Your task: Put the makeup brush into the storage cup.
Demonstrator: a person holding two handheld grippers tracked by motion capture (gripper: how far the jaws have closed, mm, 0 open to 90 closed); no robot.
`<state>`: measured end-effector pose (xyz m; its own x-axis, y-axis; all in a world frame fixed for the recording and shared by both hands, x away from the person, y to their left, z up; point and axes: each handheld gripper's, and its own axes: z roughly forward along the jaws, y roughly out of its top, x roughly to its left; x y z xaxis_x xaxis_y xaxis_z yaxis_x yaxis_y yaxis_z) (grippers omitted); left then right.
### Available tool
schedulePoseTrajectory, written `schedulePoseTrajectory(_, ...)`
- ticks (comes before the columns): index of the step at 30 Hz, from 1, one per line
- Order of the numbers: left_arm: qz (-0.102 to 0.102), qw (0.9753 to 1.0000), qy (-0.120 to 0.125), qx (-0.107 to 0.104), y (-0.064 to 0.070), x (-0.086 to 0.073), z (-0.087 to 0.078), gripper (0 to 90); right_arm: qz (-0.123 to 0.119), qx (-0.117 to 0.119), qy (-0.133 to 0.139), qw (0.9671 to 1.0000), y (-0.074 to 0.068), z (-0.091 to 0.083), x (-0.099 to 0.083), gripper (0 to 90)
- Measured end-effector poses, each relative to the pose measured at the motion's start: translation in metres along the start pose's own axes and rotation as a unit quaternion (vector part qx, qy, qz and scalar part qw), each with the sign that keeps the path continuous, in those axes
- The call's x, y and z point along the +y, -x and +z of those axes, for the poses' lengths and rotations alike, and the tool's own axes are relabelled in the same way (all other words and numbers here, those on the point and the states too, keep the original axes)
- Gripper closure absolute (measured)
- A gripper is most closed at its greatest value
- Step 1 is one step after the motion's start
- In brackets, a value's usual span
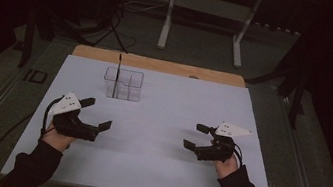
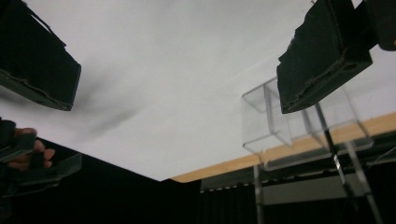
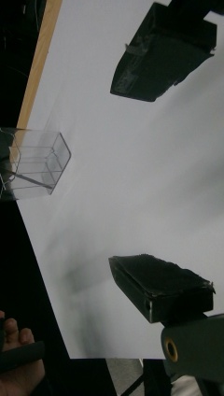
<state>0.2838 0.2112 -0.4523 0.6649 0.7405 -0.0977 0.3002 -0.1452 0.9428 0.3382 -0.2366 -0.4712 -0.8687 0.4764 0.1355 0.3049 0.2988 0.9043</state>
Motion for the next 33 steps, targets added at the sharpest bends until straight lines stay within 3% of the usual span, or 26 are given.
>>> schedulePoseTrajectory(4, 0.000, 1.0000, -0.008, 0.003, -0.002, -0.011, 0.001, 0.6, 0.001, 0.001, 0.000, 1.0000, 0.000, 0.000, 0.000, 14.7)
schedulePoseTrajectory(10, 0.010, 0.9999, 0.006, 0.008, -0.003, -0.022, -0.003, 0.6, 0.002, 0.001, 0.001, 1.0000, 0.000, 0.000, 0.000, 14.7)
schedulePoseTrajectory(12, 0.013, 0.9998, 0.000, 0.013, -0.004, -0.026, -0.003, 0.6, 0.001, 0.002, 0.002, 1.0000, -0.001, -0.001, 0.000, 14.7)
schedulePoseTrajectory(18, 0.005, 0.9998, -0.008, 0.015, -0.003, -0.037, -0.005, 0.6, -0.002, 0.003, 0.004, 1.0000, -0.001, -0.002, -0.001, 14.6)
schedulePoseTrajectory(26, 0.008, 0.9994, -0.003, 0.034, -0.002, -0.043, -0.008, 0.6, -0.002, 0.000, 0.006, 1.0000, 0.000, -0.003, -0.002, 14.7)
schedulePoseTrajectory(33, -0.002, 0.9994, -0.002, 0.034, -0.003, -0.046, -0.007, 0.7, -0.002, 0.001, 0.004, 1.0000, 0.000, -0.002, -0.002, 14.6)
